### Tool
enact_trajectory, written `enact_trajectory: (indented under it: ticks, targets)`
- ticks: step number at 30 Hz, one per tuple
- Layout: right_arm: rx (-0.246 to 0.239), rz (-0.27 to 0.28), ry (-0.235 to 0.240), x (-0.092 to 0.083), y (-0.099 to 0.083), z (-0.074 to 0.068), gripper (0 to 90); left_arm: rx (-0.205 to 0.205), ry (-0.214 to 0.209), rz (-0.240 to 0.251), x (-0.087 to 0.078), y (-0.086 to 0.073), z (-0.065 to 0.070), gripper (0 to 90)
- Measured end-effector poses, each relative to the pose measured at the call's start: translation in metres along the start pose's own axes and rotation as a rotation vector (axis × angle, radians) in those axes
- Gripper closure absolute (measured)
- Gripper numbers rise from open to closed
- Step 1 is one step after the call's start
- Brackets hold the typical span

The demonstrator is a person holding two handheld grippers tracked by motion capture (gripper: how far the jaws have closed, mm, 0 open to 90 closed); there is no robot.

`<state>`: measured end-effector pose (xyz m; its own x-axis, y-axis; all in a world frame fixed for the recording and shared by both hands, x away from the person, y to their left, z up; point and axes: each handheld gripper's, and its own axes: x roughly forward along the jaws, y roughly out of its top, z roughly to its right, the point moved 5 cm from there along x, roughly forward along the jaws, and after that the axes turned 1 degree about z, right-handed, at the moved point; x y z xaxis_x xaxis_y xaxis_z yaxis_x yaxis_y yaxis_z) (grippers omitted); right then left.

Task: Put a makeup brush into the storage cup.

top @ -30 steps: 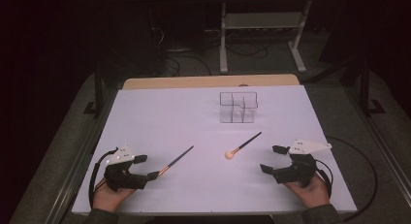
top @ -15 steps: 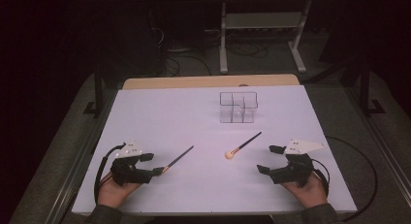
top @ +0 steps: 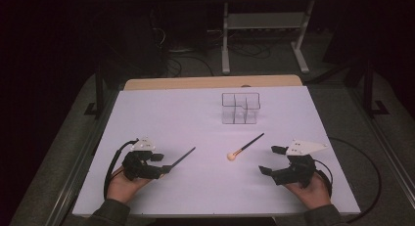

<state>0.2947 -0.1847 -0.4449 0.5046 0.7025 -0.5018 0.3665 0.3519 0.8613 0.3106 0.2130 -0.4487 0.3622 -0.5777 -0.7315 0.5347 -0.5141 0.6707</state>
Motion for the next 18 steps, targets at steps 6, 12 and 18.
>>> enact_trajectory:
  ticks: [6, 12, 18]
  targets:
    - [-0.002, 0.000, -0.011, -0.002, 0.000, 0.002, 14.3, 0.009, -0.003, -0.037, 0.007, 0.005, 0.001, 47.3]
    - [-0.001, 0.007, -0.010, -0.004, 0.000, 0.002, 14.3, 0.007, 0.031, -0.072, 0.014, 0.006, 0.003, 54.6]
    - [-0.001, 0.008, -0.016, -0.005, 0.001, 0.003, 14.4, 0.012, 0.036, -0.104, 0.022, 0.007, 0.004, 60.8]
